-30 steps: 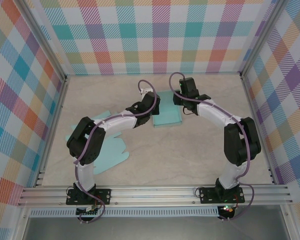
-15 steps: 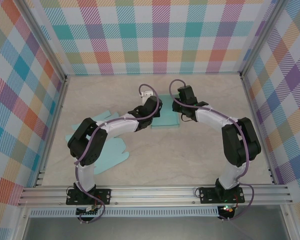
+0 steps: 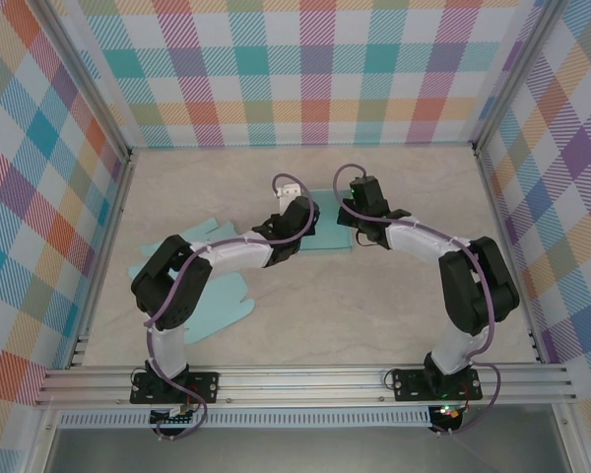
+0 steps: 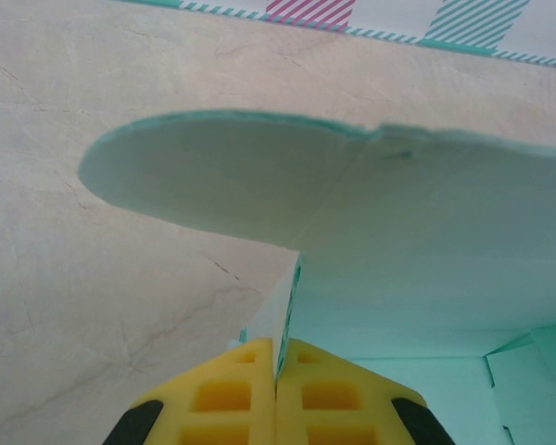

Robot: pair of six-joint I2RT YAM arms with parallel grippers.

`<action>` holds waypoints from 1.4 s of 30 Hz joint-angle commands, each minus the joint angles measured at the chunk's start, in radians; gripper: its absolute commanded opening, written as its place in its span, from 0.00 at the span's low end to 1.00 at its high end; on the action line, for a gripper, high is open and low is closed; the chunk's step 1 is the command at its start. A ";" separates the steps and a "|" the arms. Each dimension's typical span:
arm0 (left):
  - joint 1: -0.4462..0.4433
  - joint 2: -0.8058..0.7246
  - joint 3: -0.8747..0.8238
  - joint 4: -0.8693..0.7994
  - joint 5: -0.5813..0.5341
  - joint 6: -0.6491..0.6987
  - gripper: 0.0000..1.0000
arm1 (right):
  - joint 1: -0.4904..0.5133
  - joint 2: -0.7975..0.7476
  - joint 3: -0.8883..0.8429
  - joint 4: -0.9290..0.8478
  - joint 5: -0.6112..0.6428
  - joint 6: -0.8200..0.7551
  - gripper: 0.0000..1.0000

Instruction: Fold the paper box

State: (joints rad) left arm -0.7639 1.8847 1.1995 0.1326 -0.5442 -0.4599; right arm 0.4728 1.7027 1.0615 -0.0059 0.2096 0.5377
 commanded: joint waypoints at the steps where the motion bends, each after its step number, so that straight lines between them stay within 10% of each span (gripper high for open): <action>1: -0.021 -0.023 -0.060 0.016 -0.001 -0.016 0.00 | 0.022 -0.030 -0.067 0.042 -0.039 0.026 0.10; 25: -0.033 -0.056 -0.322 0.220 -0.025 0.073 0.00 | 0.060 -0.110 -0.389 0.351 0.003 -0.120 0.06; 42: -0.036 -0.251 -0.453 0.195 0.080 -0.005 0.64 | 0.076 -0.127 -0.487 0.417 0.023 -0.160 0.10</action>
State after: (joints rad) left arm -0.8017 1.6928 0.7761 0.3939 -0.4789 -0.4374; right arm 0.5404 1.5623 0.6201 0.5003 0.2497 0.3752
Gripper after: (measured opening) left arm 0.623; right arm 0.098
